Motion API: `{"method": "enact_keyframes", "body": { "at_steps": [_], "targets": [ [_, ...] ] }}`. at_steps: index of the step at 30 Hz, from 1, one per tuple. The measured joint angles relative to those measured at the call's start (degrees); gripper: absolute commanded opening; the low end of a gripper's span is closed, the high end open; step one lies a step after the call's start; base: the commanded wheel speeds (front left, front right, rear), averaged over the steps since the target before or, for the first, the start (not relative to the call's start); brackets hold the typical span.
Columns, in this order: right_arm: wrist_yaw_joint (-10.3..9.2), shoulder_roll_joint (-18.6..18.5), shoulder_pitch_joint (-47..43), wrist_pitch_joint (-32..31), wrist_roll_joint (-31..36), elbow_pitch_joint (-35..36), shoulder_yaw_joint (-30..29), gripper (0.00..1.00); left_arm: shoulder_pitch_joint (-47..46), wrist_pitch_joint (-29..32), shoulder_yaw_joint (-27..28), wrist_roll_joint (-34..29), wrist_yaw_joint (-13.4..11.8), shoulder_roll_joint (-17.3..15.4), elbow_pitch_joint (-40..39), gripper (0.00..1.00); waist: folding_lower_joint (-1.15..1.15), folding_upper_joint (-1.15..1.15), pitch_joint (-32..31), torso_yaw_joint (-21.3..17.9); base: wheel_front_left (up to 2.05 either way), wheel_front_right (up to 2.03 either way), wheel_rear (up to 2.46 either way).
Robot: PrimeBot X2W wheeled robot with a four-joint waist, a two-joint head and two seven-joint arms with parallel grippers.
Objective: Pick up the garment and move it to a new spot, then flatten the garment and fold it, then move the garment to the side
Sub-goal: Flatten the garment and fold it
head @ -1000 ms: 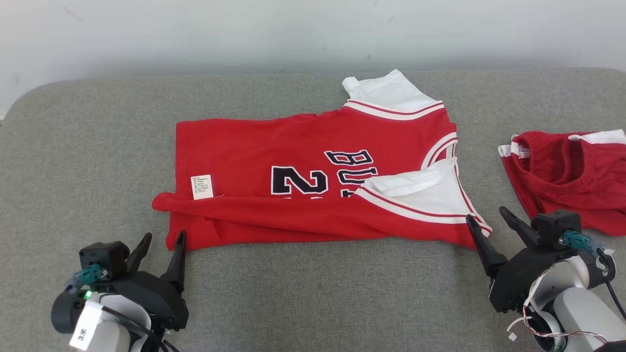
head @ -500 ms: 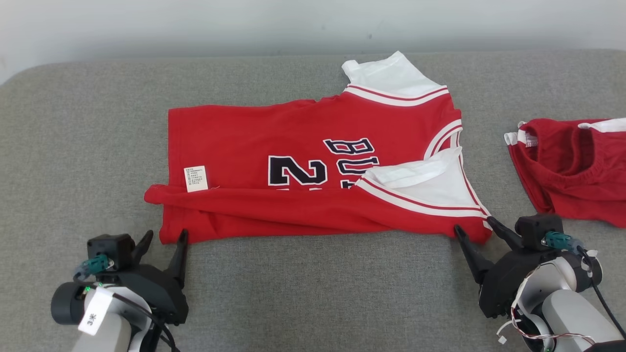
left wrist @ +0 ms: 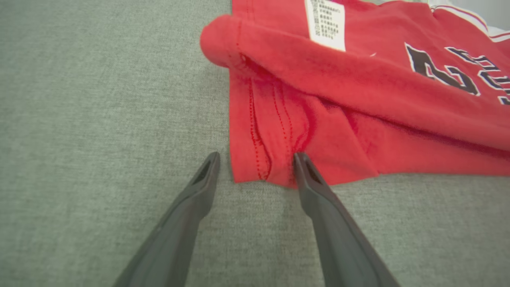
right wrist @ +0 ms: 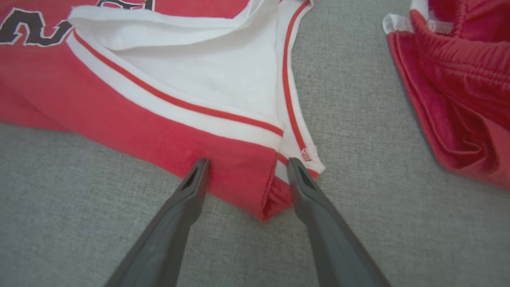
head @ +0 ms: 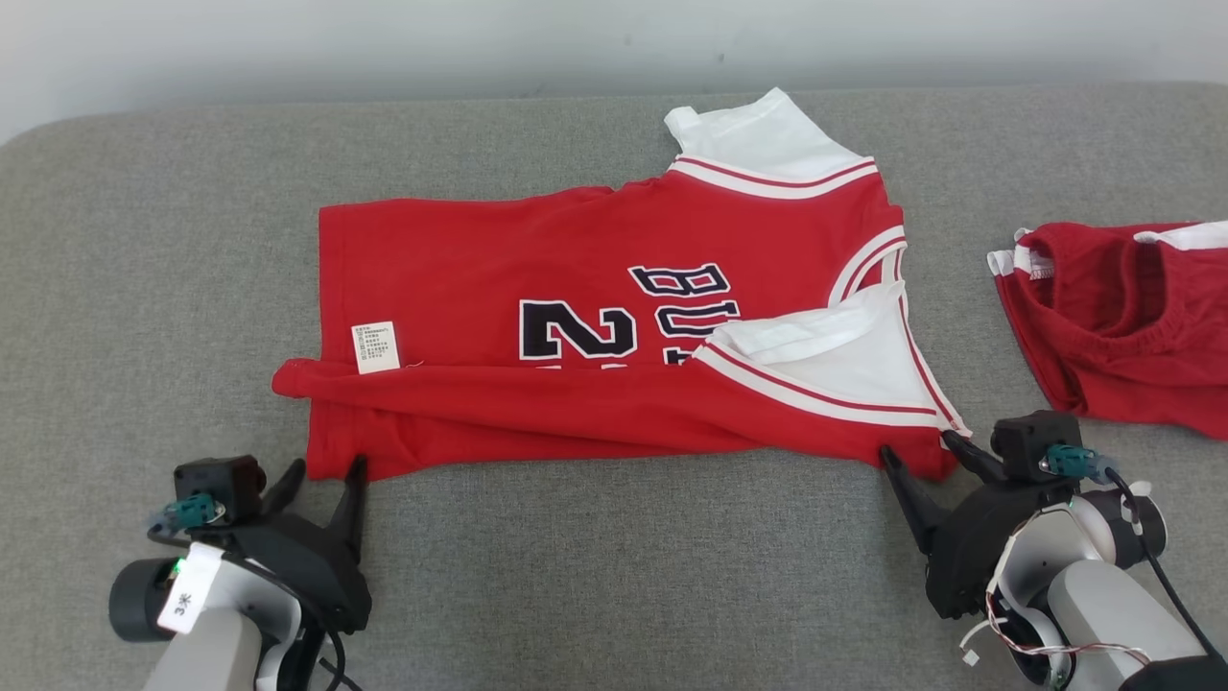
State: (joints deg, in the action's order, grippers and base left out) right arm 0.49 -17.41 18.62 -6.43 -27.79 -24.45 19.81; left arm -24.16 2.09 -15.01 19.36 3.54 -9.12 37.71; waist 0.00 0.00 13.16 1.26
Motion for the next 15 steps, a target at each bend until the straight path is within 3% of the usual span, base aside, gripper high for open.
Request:
{"method": "enact_keyframes", "body": {
  "at_steps": [1,15],
  "targets": [
    [0.0,0.0,0.3,-0.1,0.0,-0.2,0.1,0.0,0.0,0.2,-0.1,0.2,0.0,0.1,0.4,0.0,0.0,0.0,0.0,0.0,0.0,0.0,0.0],
    [1.11,0.5,-0.4,1.3,-3.6,-1.3,-2.6,0.0,-1.1,-0.1,-0.5,0.7,1.1,1.1,3.9,0.0,0.0,0.0,-2.4,1.0,0.0,0.0,0.0]
  ]
}}
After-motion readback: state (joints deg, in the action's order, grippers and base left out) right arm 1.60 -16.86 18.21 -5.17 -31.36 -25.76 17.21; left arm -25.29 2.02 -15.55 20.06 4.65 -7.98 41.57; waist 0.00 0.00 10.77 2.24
